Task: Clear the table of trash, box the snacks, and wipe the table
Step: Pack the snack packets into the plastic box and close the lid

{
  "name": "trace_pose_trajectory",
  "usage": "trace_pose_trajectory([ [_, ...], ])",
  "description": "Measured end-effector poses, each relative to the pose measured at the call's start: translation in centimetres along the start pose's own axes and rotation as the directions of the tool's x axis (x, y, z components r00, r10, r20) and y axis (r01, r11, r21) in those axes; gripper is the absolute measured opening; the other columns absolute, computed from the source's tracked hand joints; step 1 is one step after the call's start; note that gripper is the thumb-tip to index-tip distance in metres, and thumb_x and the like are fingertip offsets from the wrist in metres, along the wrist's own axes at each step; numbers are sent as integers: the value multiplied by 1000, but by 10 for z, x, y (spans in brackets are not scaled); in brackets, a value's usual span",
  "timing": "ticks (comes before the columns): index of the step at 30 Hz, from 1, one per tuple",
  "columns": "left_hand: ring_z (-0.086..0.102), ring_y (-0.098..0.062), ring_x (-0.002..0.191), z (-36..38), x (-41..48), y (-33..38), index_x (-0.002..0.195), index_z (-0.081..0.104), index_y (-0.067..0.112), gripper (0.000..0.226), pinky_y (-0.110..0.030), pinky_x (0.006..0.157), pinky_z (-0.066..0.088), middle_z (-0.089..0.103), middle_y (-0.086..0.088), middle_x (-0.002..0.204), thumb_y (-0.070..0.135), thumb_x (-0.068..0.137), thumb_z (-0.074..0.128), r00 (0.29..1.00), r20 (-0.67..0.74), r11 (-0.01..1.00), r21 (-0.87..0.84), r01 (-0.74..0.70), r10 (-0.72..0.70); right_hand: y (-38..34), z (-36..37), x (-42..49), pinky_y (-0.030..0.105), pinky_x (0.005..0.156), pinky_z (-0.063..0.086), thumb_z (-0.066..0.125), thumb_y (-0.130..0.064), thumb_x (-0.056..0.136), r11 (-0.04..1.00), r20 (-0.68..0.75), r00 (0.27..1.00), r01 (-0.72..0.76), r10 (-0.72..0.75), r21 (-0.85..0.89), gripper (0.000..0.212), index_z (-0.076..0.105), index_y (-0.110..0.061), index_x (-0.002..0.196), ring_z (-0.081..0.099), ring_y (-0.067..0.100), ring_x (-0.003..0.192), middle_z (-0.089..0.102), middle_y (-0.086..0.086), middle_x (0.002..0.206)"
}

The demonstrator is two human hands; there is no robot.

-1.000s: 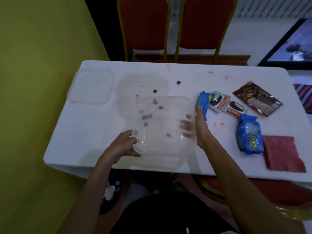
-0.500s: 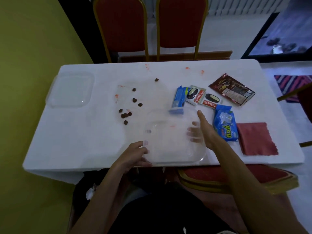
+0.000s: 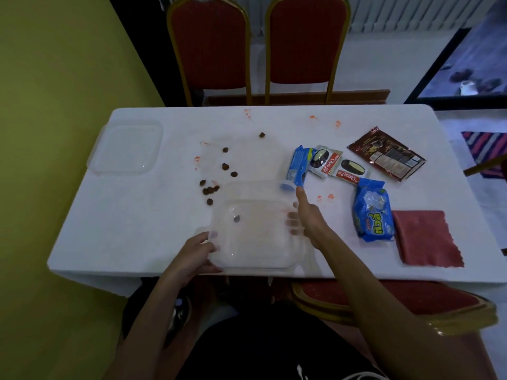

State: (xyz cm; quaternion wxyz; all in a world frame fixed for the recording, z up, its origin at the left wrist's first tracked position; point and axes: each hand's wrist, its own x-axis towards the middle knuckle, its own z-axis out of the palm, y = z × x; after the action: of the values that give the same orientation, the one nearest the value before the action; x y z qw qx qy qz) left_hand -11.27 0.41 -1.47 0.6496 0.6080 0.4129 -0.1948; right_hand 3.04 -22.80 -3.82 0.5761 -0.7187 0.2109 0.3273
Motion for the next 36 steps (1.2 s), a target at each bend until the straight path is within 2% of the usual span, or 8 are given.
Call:
trace_pose_trajectory([
  [4, 68, -37, 98, -14, 1, 8, 126, 59, 20, 41, -43, 69, 62, 63, -8, 118, 0, 91, 53, 998, -62, 1000, -23, 2, -4, -13, 21, 6, 45, 87, 58, 30, -75, 94, 999, 15, 1000, 1, 0, -37, 68, 53, -15, 114, 67, 28, 97, 64, 9, 103],
  [10, 68, -37, 96, -22, 4, 14, 121, 59, 27, 40, -40, 64, 62, 65, -5, 112, 2, 92, 51, 989, -138, 998, -21, -54, 51, -30, 38, 16, 46, 92, 57, 26, -74, 95, 998, 38, 998, 43, -41, -54, 79, 41, -15, 145, 66, 28, 102, 60, 11, 119],
  [16, 66, -32, 99, -33, 16, 7, 100, 67, 17, 19, -42, 74, 60, 65, -11, 110, 7, 92, 52, 971, -236, 998, 33, -44, 50, -24, 51, 23, 48, 97, 54, 24, -70, 97, 991, 52, 998, 29, -23, -131, 77, 50, -10, 138, 64, 30, 107, 61, 12, 120],
  [21, 65, -25, 94, -32, 30, 11, 95, 66, 19, 14, -45, 86, 56, 66, -6, 99, 13, 93, 53, 959, -265, 992, 101, -81, 105, -15, 52, 28, 49, 99, 52, 24, -69, 98, 982, 6, 999, 47, -47, -185, 76, 52, -11, 137, 63, 30, 108, 63, 14, 122],
  [24, 62, -21, 86, -27, 35, 16, 91, 63, 26, 18, -39, 83, 53, 65, -1, 94, 14, 94, 51, 956, -259, 986, 131, -106, 138, -13, 50, 31, 49, 100, 51, 27, -65, 100, 978, -20, 999, 43, -48, -204, 69, 50, -12, 139, 61, 30, 111, 60, 13, 128],
  [30, 63, -21, 99, -24, 38, 25, 122, 60, 22, 33, -41, 91, 52, 64, 3, 105, 20, 91, 49, 957, -248, 968, 235, -89, 148, -22, 29, 34, 52, 82, 60, 53, -37, 98, 968, -216, 950, 191, -224, -165, 31, 65, -9, 99, 69, 30, 88, 69, 14, 96],
  [33, 62, -22, 103, -25, 39, 29, 127, 58, 21, 39, -42, 92, 52, 64, 1, 112, 20, 89, 50, 957, -247, 961, 262, -83, 150, -34, 10, 47, 48, 80, 61, 60, -26, 96, 958, -374, 888, 203, -268, -204, 16, 62, -12, 102, 68, 25, 88, 66, 6, 93],
  [36, 61, -24, 106, -24, 37, 33, 130, 57, 19, 42, -43, 94, 52, 63, -3, 119, 19, 89, 51, 949, -265, 958, 268, -99, 172, -42, -1, 64, 42, 82, 60, 66, -28, 92, 945, -416, 869, 156, -270, -287, 31, 55, -10, 115, 63, 22, 98, 61, 7, 109],
])
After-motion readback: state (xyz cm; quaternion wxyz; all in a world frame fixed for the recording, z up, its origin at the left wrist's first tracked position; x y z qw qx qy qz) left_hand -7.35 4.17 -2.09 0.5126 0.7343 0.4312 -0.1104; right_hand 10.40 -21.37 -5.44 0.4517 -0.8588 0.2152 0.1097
